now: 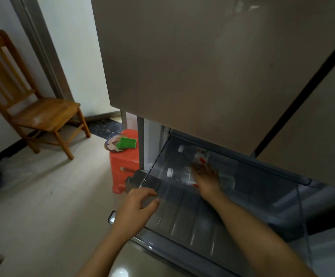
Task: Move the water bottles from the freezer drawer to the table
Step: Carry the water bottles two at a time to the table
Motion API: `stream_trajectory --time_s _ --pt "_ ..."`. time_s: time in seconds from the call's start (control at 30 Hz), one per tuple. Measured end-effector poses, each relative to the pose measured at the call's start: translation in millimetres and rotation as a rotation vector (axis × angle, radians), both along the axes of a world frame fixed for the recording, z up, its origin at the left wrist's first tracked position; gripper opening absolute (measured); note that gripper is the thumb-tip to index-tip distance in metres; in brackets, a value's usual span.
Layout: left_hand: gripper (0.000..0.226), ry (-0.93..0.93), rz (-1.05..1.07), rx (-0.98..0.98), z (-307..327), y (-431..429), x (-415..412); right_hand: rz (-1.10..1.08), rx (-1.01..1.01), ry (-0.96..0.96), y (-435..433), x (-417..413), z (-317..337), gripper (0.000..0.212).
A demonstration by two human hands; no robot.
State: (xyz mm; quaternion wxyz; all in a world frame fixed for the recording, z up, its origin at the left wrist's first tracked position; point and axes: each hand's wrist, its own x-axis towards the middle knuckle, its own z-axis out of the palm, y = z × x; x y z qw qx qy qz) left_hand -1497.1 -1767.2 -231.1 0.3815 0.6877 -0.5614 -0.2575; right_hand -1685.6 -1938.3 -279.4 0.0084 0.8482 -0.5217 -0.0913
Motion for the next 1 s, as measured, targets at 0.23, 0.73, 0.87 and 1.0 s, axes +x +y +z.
stream_trajectory --time_s 0.23,0.73,0.87,1.0 --pt "0.064 -0.044 -0.056 0.057 -3 -4 2 -0.086 0.020 -0.209 32 -9 28 0.074" --pt "0.061 0.684 -0.373 -0.118 68 7 -20 0.069 0.378 -0.507 138 -3 175 0.100" --pt "0.044 0.653 -0.218 -0.214 77 15 -19 0.057 0.375 -0.546 136 0 175 0.103" --pt "0.040 0.695 -0.064 -0.295 83 24 2 -0.014 0.434 -0.580 117 -16 157 0.091"
